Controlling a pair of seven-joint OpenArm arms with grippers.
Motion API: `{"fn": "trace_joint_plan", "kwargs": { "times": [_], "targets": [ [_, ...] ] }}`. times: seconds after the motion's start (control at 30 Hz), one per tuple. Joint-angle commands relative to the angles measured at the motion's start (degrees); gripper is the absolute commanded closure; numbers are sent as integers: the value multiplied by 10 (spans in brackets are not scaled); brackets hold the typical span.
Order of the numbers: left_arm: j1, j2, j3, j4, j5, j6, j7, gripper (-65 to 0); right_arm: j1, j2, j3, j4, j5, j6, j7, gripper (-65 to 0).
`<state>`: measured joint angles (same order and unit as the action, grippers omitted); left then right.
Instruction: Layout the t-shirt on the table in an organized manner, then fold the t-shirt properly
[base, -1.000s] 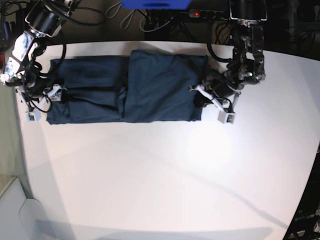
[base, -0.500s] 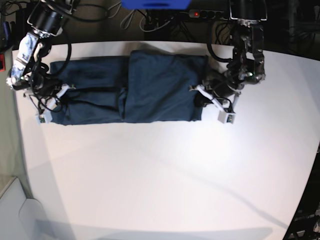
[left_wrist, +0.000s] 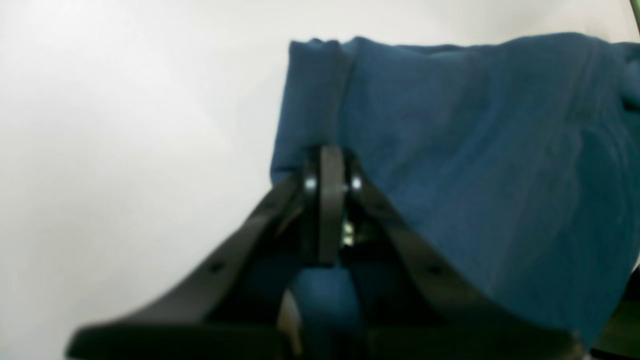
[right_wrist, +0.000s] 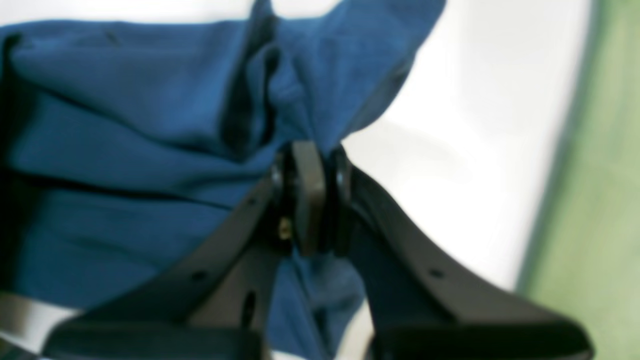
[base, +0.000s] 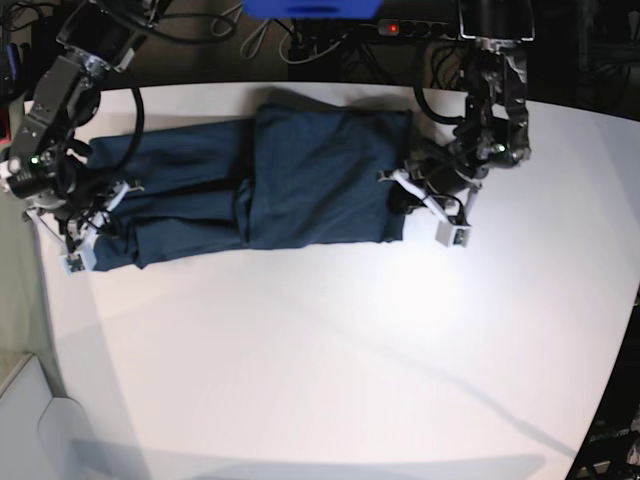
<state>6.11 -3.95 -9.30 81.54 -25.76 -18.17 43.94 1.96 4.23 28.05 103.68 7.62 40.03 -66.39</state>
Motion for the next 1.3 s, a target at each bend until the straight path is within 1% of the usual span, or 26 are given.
{"fn": "trace_joint_plan", "kwargs": {
  "times": [0.0, 0.13, 0.17, 0.27, 0.37, 0.5, 0.7, 0.77, 1.07, 1.2, 1.27],
  "targets": [
    [12, -4, -1, -4, 37, 18, 47, -1, 5, -5, -8, 26, 8, 0, 6, 0],
    [11, -5, -1, -4, 37, 18, 47, -1, -6, -32, -20, 82, 8, 0, -31, 0],
    [11, -5, -1, -4, 37, 18, 46, -1, -9, -39, -29, 97, 8, 0, -39, 0],
    [11, -5, -1, -4, 37, 18, 46, -1, -22, -46, -67, 113, 8, 0, -52, 0],
    [9, -5, -1, -4, 37, 18, 46, -1, -38, -55, -118, 115, 8, 0, -51, 0],
    [9, -5, -1, -4, 37, 18, 46, -1, -52, -91, -164, 115, 8, 0, -50, 0],
    [8, -5, -1, -4, 38, 18, 45, -1, -49, -126, -260, 124, 8, 0, -50, 0],
    [8, -6, -1, -4, 40, 18, 45, -1, -45, -132, -293, 124, 8, 0, -50, 0],
    [8, -5, -2, -4, 40, 18, 43, -1, -34, -132, -452, 117, 8, 0, -44, 0],
    [8, -1, -2, -5, 39, 18, 42, -1, -34, -132, -492, 89, 8, 0, 9, 0],
    [8, -1, -2, -5, 39, 19, 42, -1, -34, -132, -508, 66, 8, 0, 26, 0]
  ]
}}
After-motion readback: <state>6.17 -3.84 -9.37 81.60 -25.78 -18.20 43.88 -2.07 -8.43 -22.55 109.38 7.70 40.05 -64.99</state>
